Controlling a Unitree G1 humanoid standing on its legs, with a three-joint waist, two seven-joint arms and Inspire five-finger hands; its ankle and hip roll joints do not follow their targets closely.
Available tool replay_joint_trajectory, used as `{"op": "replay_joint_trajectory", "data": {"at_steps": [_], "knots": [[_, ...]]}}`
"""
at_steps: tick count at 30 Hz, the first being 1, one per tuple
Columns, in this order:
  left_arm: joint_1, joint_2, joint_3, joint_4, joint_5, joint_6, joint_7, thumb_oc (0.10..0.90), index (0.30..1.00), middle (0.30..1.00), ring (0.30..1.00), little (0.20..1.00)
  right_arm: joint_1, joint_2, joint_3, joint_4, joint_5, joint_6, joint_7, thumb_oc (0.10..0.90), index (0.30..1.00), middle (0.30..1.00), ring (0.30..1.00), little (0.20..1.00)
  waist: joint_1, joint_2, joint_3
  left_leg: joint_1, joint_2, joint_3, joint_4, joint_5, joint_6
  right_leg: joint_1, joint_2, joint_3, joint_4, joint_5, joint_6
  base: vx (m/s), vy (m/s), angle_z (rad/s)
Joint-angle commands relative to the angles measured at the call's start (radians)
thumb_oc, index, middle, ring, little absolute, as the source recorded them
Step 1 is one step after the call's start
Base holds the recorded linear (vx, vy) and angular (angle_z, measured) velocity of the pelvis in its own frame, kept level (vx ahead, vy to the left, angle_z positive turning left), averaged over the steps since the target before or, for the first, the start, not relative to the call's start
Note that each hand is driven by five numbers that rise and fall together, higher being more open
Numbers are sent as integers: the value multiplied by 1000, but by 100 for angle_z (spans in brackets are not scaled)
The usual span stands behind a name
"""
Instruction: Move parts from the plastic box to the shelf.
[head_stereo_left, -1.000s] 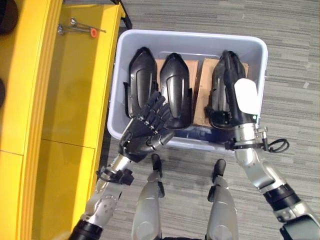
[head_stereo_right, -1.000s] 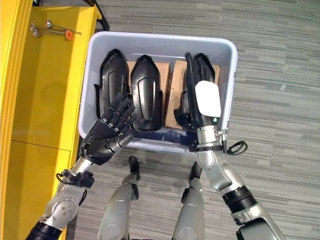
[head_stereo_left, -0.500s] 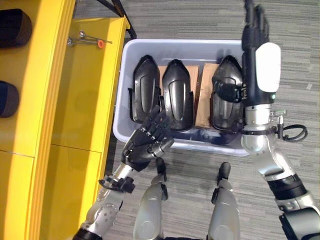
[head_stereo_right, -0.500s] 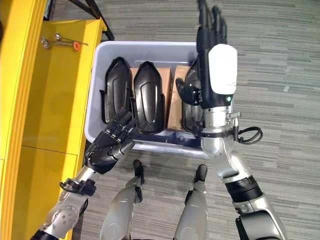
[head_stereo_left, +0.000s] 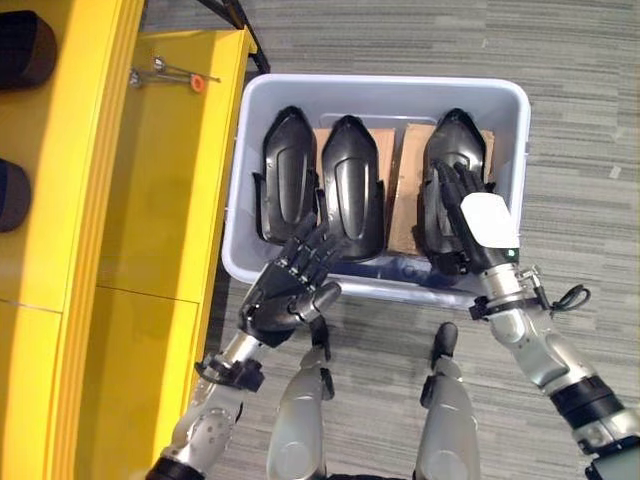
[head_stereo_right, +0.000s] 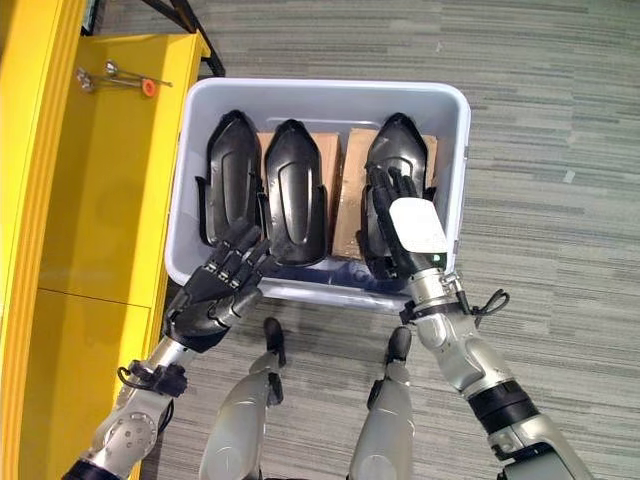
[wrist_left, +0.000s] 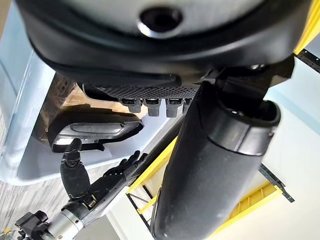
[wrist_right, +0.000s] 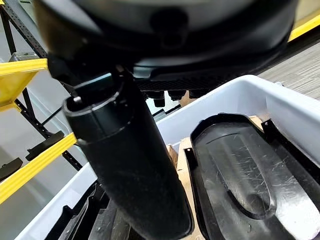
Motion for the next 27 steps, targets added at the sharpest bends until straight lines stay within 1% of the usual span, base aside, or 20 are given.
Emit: {"op": "replay_joint_trajectory", "data": {"at_steps": [1,3,5,7,9,10,13,16,19,25,27], "knots": [[-30,17,52,-139,-18,-54,-63,900,1000,1000,1000,1000,-80,-9,-6,-90,1,-16,-109,900,1000,1000,1000,1000,16,-43,-24,14,-28,42,87,-137,34,-14,46,-51,115,-126,-45,-4,-51,3],[-34,17,55,-142,-12,-46,-62,900,1000,1000,1000,1000,-80,-7,-12,-72,-1,-9,-117,900,1000,1000,1000,1000,17,-45,-24,8,-28,41,87,-136,33,-14,48,-53,111,-125,-44,-8,-40,3],[-36,20,57,-150,-10,-41,-54,900,1000,1000,1000,1000,-82,-5,-15,-48,-3,13,-121,900,1000,1000,1000,1000,20,-46,-24,2,-27,40,89,-136,34,-17,49,-55,110,-124,-44,-5,-27,3],[-37,24,59,-154,-7,-37,-50,900,1000,1000,1000,1000,-84,-6,-16,-23,-9,40,-97,900,1000,1000,1000,1000,23,-46,-24,-3,-28,37,92,-137,34,-19,50,-57,111,-125,-45,3,-19,9],[-36,24,65,-157,-6,-31,-49,900,1000,1000,1000,1000,-83,-8,-16,-2,15,75,-74,900,1000,1000,1000,1000,24,-46,-24,-6,-28,36,93,-136,35,-21,51,-57,111,-125,-45,4,-20,6],[-37,26,73,-161,-3,-24,-48,900,1000,1000,1000,1000,-80,-10,-12,16,26,82,-67,900,1000,1000,1000,1000,26,-47,-24,-10,-28,34,92,-134,34,-23,51,-58,111,-124,-45,0,0,0],[-37,26,76,-160,-5,-18,-52,900,1000,1000,1000,1000,-78,-7,-11,32,28,83,-64,900,1000,1000,1000,1000,28,-47,-24,-13,-28,33,92,-133,35,-25,51,-60,110,-123,-45,0,0,0],[-46,22,81,-153,12,3,-61,900,1000,1000,1000,1000,-91,0,1,81,55,103,-42,900,1000,1000,1000,1000,35,-45,-24,-20,-30,29,89,-130,35,-29,51,-65,109,-123,-47,0,0,0],[-48,20,82,-160,17,8,-56,900,1000,1000,1000,1000,-87,4,0,87,63,113,-38,900,1000,1000,1000,1000,35,-45,-24,-22,-31,29,88,-129,35,-30,51,-66,109,-122,-47,0,-3,4],[-52,13,87,-158,28,15,-52,900,1000,1000,1000,1000,-81,14,6,104,67,116,-5,900,1000,1000,1000,1000,35,-48,-24,-31,-32,29,92,-129,35,-39,51,-65,110,-120,-46,0,-1,1],[-53,12,93,-163,28,23,-50,900,1000,1000,1000,1000,-77,14,11,105,57,126,18,900,1000,1000,1000,1000,35,-49,-24,-35,-32,29,92,-129,35,-43,51,-65,111,-119,-45,0,0,0]]}}
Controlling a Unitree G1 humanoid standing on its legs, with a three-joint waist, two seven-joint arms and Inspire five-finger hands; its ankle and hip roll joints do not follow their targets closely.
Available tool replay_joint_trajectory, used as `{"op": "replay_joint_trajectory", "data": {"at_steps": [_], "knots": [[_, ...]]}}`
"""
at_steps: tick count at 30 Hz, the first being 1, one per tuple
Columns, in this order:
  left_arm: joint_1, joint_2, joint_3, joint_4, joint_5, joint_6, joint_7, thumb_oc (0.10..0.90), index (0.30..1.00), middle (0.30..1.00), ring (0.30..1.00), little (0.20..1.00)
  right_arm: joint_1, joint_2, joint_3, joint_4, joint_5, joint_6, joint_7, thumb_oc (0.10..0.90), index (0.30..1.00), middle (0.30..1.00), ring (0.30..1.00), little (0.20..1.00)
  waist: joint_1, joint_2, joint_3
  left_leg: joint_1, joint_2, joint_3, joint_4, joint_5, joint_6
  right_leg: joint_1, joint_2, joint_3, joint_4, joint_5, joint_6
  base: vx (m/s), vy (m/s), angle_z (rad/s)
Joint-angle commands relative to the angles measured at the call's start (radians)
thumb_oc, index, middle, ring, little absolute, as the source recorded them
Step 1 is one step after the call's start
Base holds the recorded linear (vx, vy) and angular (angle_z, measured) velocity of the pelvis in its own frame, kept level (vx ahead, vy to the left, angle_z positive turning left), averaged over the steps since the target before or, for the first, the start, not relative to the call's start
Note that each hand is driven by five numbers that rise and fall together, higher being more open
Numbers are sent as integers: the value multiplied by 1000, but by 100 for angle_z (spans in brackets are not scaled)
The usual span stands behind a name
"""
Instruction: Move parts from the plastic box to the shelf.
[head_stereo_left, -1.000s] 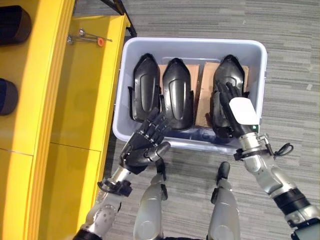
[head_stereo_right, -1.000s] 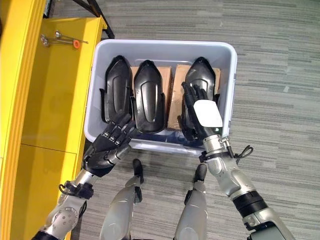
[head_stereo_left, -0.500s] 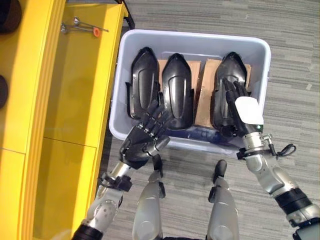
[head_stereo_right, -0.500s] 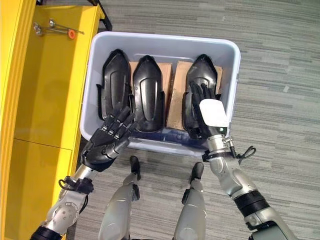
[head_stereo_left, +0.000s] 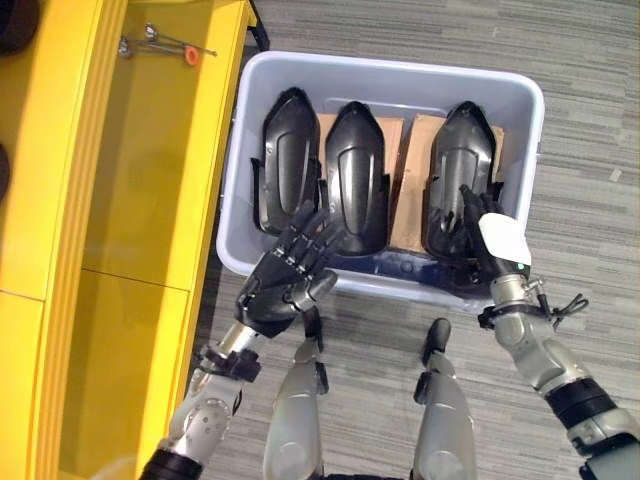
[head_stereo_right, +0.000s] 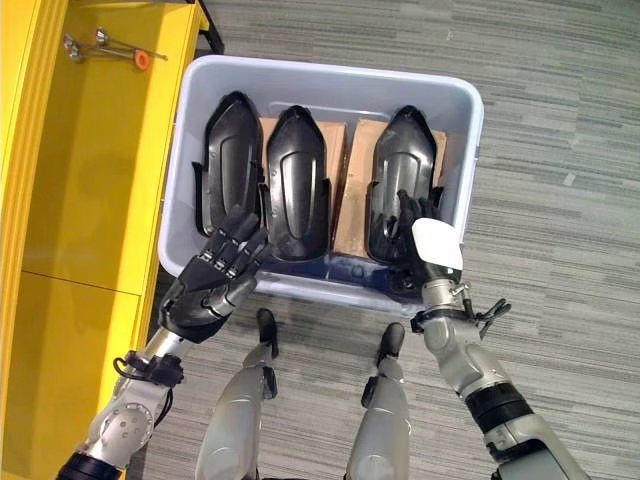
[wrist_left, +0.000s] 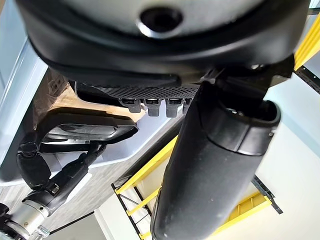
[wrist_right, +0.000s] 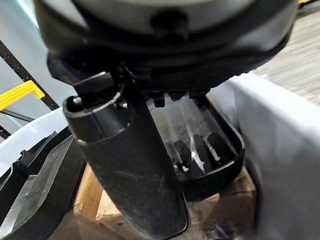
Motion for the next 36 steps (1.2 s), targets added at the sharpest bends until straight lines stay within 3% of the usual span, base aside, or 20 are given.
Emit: {"op": "replay_joint_trajectory", "data": {"at_steps": [1,8,13,24,32,36], "knots": [[-20,8,49,-146,24,-30,-54,900,1000,1000,1000,1000,-74,-26,8,-52,-9,-14,-14,900,1000,1000,1000,1000,28,-22,-25,8,-32,59,85,-137,47,-27,50,-35,108,-121,-46,0,0,0],[-25,12,37,-145,34,-8,-67,900,1000,1000,1000,1000,-99,-36,19,-33,-126,-3,-104,900,1000,1000,1000,1000,30,-15,-25,4,-34,59,83,-134,46,-34,51,-37,110,-120,-47,0,5,0],[-24,16,41,-148,23,-13,-80,900,1000,1000,1000,1000,-104,-51,25,-42,-201,16,-85,900,1000,1000,1000,1000,28,-13,-25,2,-35,61,81,-134,46,-37,48,-36,110,-121,-44,-1,7,0],[-35,14,47,-131,29,-2,-103,900,1000,1000,1000,1000,-136,-39,75,110,-140,68,-46,900,1000,1000,1000,1000,44,1,-25,-24,-44,52,75,-125,46,-66,41,-44,122,-122,-46,0,0,0],[-53,1,24,-117,41,6,-106,900,1000,1000,1000,1000,-189,-4,103,259,-87,69,-67,900,1000,1000,1000,1000,59,21,-25,-47,-57,44,60,-115,50,-98,37,-52,130,-120,-50,0,0,0],[-59,-1,17,-116,43,11,-111,900,1000,1000,1000,1000,-213,-2,113,292,-97,110,-95,900,1000,1000,1000,1000,63,27,-25,-60,-59,45,62,-114,50,-112,34,-55,135,-119,-51,0,0,0]]}}
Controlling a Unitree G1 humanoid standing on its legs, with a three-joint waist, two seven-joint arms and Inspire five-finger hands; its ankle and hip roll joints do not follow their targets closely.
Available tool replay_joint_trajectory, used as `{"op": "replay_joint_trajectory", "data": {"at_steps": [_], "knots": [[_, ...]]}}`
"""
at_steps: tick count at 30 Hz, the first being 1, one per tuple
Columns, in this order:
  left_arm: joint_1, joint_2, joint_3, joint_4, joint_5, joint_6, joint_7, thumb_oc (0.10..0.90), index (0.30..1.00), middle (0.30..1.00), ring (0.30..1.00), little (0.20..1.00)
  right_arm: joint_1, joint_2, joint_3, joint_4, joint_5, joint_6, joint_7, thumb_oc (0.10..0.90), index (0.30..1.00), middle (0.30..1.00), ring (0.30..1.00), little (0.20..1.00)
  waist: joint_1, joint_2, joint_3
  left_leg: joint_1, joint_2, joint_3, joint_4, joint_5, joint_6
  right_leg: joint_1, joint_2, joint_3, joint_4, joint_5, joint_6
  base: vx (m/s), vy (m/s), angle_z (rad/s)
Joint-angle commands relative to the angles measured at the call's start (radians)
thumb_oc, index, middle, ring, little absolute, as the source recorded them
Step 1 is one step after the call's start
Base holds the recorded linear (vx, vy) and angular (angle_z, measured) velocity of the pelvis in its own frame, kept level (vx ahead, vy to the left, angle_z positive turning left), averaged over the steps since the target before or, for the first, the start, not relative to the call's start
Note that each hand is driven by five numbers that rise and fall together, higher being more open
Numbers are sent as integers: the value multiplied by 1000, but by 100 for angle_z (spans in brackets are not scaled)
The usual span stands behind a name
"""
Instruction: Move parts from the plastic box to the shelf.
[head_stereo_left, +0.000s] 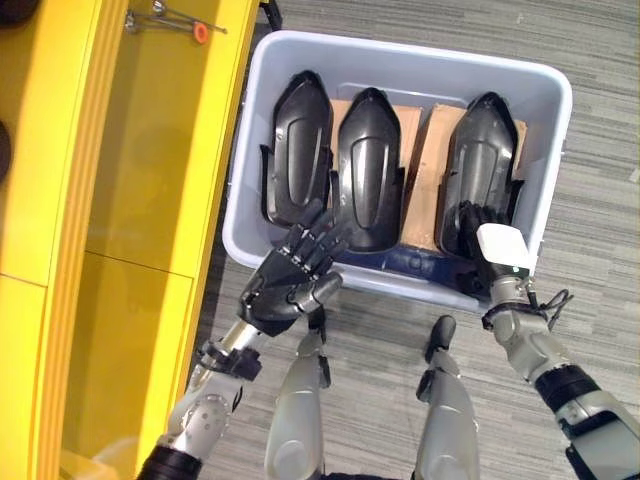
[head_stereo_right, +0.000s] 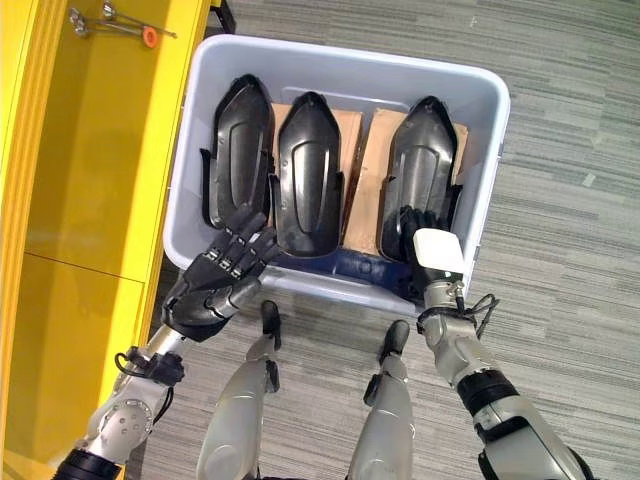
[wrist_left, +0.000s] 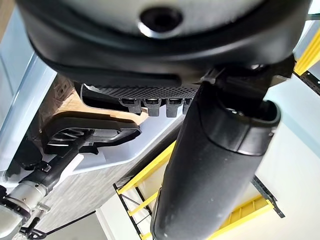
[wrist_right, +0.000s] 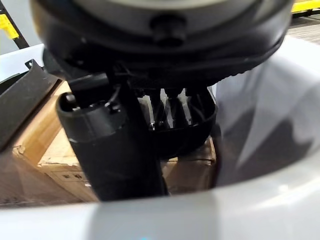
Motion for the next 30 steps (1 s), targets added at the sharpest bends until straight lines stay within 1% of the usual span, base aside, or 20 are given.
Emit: {"op": "replay_joint_trajectory", "data": {"at_steps": [1,2,4,5,7,10,11,12,13,14,16,17,18,19,21,23,24,26,27,30], "knots": [[-32,-4,6,-108,13,-26,-83,900,1000,1000,1000,1000,-88,-35,28,32,7,46,-43,900,1000,1000,1000,1000,19,22,-22,-14,-57,53,64,-123,52,-59,39,-47,117,-112,-51,0,0,0],[-35,-5,2,-104,13,-28,-84,900,1000,1000,1000,1000,-96,-35,29,47,14,59,-37,900,1000,1000,1000,1000,19,23,-22,-17,-58,53,64,-123,52,-62,38,-48,117,-112,-51,0,0,0],[-38,-4,-4,-106,15,-28,-78,900,1000,1000,1000,1000,-106,-34,29,83,10,44,-65,900,1000,1000,1000,1000,21,28,-22,-25,-59,53,67,-122,52,-71,36,-48,121,-112,-51,0,0,0],[-43,-5,-11,-103,14,-25,-82,900,1000,1000,1000,1000,-126,-35,33,113,5,42,-86,900,1000,1000,1000,1000,25,34,-22,-32,-60,52,71,-123,53,-82,33,-47,130,-112,-52,0,0,0],[-45,-4,-13,-102,14,-25,-82,900,1000,1000,1000,1000,-135,-36,34,122,-1,39,-91,900,1000,1000,1000,1000,26,36,-22,-36,-61,51,73,-124,53,-84,33,-48,131,-113,-53,0,0,0],[-57,0,-23,-94,11,-19,-86,900,1000,1000,1000,1000,-181,-37,46,175,1,48,-75,900,1000,1000,1000,1000,35,48,-22,-49,-66,47,76,-123,53,-98,30,-52,138,-113,-54,0,0,0],[-59,-3,-26,-91,17,-18,-89,900,1000,1000,1000,1000,-195,-32,55,202,14,60,-57,586,561,561,561,561,38,53,-22,-53,-67,47,75,-122,52,-105,28,-54,142,-114,-54,0,0,0],[-60,-4,-26,-89,20,-17,-91,900,1000,1000,1000,1000,-198,-29,58,213,18,57,-52,478,410,410,410,410,40,54,-22,-54,-68,47,75,-122,52,-106,27,-54,143,-114,-55,0,0,0],[-66,-6,-32,-77,21,-17,-99,900,1000,1000,1000,1000,-213,-18,70,255,40,78,-31,400,300,300,300,300,44,61,-22,-56,-69,45,74,-122,51,-113,26,-56,149,-116,-56,41,2,-1],[-56,-12,-44,-67,20,-20,-110,900,1000,1000,1000,1000,-209,-3,83,304,58,91,-42,400,300,300,300,300,48,68,-22,-32,-73,41,75,-145,45,-95,22,-50,163,-142,-50,44,3,-1],[-59,-17,-50,-62,22,-21,-115,900,1000,1000,1000,1000,-216,8,88,332,91,107,-56,400,300,300,300,300,51,73,-22,-34,-75,41,75,-144,45,-99,20,-51,165,-143,-52,22,2,0],[-60,-20,-55,-58,22,-24,-122,900,1000,1000,1000,1000,-220,16,89,356,110,122,-58,400,300,300,300,300,53,79,-22,-33,-77,41,73,-144,46,-101,19,-51,167,-144,-53,0,0,0],[-63,-24,-59,-51,22,-26,-129,900,1000,1000,1000,1000,-228,27,82,396,120,130,-56,400,300,300,300,300,56,88,-22,-31,-79,42,70,-143,48,-103,18,-51,170,-145,-56,-19,24,4],[-65,-25,-62,-50,22,-25,-129,900,1000,1000,1000,1000,-230,31,79,413,117,130,-59,400,300,300,300,300,57,91,-22,-31,-80,41,70,-143,47,-104,17,-51,171,-146,-56,-25,34,5],[-75,-35,-84,-48,11,-28,-131,900,1000,1000,1000,1000,-223,52,60,507,137,139,-61,400,300,300,300,300,62,114,-22,-23,-86,38,69,-142,50,-106,13,-48,183,-152,-61,-29,33,8],[-76,-38,-88,-50,9,-25,-135,900,1000,1000,1000,1000,-213,58,56,520,114,119,-58,400,300,300,300,300,61,120,-22,-15,-87,39,65,-142,51,-102,11,-47,184,-154,-62,-54,10,13],[-86,-38,-82,-53,13,-25,-133,900,1000,1000,1000,1000,-220,58,57,520,110,111,-58,400,300,300,300,300,61,123,-22,-36,-84,44,61,-120,58,-120,13,-54,173,-129,-72,-83,-1,18],[-78,-37,-81,-61,15,-25,-142,900,1000,1000,1000,1000,-188,69,61,514,132,95,-93,400,300,300,300,300,56,125,-22,-14,-82,50,52,-120,59,-104,10,-50,165,-126,-71,-54,-6,10],[-63,-28,-70,-78,8,-25,-153,900,1000,1000,1000,1000,-148,78,62,472,143,64,-142,400,300,300,300,300,43,122,-22,30,-80,60,37,-124,59,-69,8,-42,144,-121,-66,-22,0,-16],[-50,-24,-55,-84,-5,-33,-167,900,1000,1000,1000,1000,-115,78,69,416,123,51,-197,400,300,300,300,300,27,115,-22,81,-76,70,22,-129,57,-24,7,-35,123,-118,-61,-3,11,-4]]}}
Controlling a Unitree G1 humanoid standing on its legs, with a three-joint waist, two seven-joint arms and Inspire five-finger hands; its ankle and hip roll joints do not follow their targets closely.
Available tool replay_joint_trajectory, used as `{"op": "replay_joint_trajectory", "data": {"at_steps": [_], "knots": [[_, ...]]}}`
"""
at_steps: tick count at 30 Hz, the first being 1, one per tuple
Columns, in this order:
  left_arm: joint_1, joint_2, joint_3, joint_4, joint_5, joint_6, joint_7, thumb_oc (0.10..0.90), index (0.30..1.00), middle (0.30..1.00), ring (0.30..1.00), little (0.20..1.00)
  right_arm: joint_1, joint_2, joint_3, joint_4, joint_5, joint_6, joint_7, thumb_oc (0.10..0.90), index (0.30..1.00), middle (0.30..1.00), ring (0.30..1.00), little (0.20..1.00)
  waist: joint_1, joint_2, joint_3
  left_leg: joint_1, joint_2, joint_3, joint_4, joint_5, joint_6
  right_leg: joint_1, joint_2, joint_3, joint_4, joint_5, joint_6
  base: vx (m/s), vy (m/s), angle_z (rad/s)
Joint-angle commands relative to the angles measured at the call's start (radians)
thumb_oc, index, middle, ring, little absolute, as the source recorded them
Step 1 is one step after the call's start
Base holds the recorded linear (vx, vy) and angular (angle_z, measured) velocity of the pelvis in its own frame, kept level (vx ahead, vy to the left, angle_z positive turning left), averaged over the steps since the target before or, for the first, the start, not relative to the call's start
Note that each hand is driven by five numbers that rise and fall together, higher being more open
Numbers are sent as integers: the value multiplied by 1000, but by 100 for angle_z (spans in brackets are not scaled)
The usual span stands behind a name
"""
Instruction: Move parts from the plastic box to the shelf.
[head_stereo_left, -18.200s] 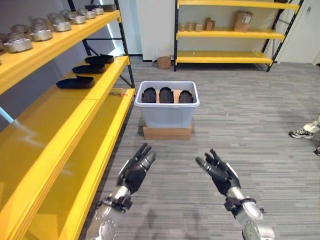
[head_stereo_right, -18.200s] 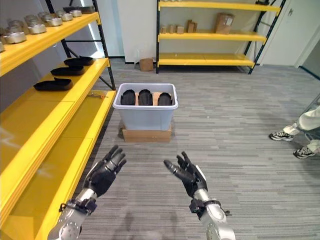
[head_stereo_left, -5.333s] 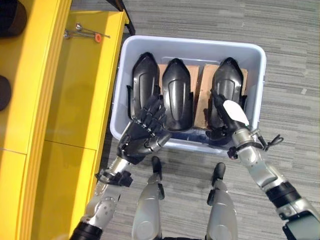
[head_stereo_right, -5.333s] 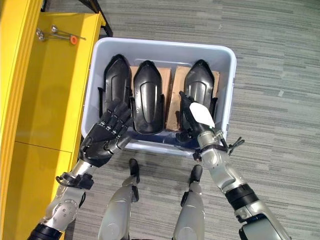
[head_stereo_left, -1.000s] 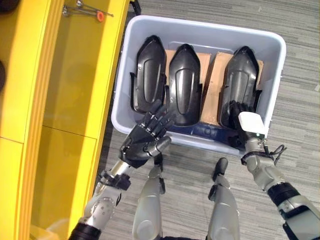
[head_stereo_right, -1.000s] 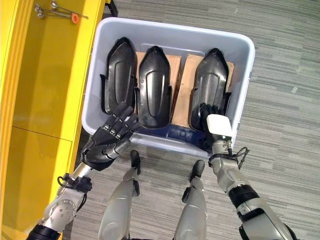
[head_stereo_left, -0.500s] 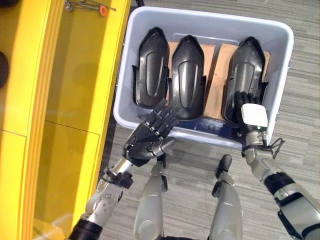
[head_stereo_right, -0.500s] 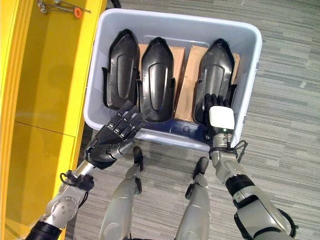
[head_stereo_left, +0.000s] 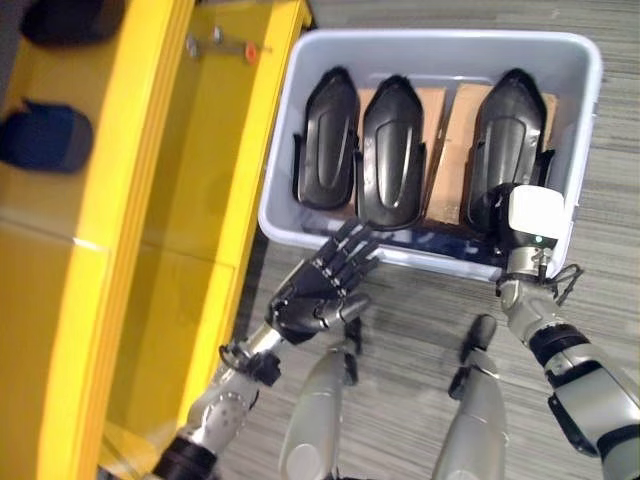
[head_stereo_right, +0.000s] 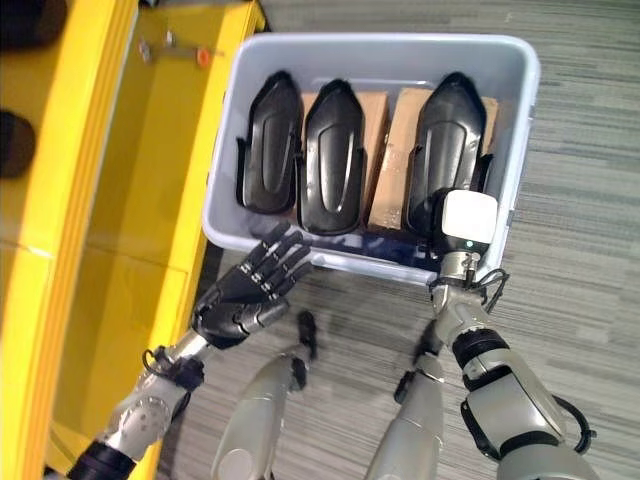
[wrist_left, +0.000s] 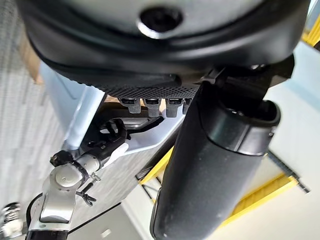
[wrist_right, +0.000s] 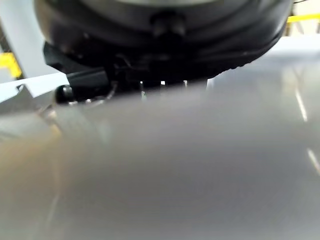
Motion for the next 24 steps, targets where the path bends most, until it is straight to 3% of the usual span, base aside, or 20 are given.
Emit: {"op": "replay_joint_trajectory", "data": {"at_steps": [1,3,11,19,24], "knots": [[-7,20,46,-152,-23,-59,-86,900,1000,1000,1000,1000,105,37,18,41,44,-8,24,400,300,300,300,300,7,-22,49,144,-12,34,-90,-41,30,118,57,-44,13,-88,-29,15,29,26],[6,25,65,-158,-31,-57,-92,900,1000,1000,1000,1000,149,15,26,-52,5,-15,1,400,300,300,300,300,-11,-37,49,200,-2,43,-99,-48,28,175,58,-39,-8,-85,-24,40,5,16],[67,45,132,-163,-39,-40,-132,900,1000,1000,1000,1000,270,-62,-27,-329,-135,-145,-32,400,300,300,300,300,-42,-98,37,384,32,51,-150,-46,13,387,74,-41,-101,-67,-7,57,-49,-13],[88,45,152,-166,-37,-12,-144,900,1000,1000,1000,1000,294,-104,-80,-476,-229,-171,-66,400,300,300,300,300,-26,-127,-71,452,39,20,-206,-19,7,489,99,-49,-149,-67,-2,78,-33,3],[114,52,156,-162,-54,34,-143,900,1000,1000,1000,1000,272,-142,-109,-539,-237,-194,-7,400,300,300,300,300,-5,-143,-157,501,44,-2,-234,-5,-3,565,109,-73,-179,-71,-4,157,6,8]]}}
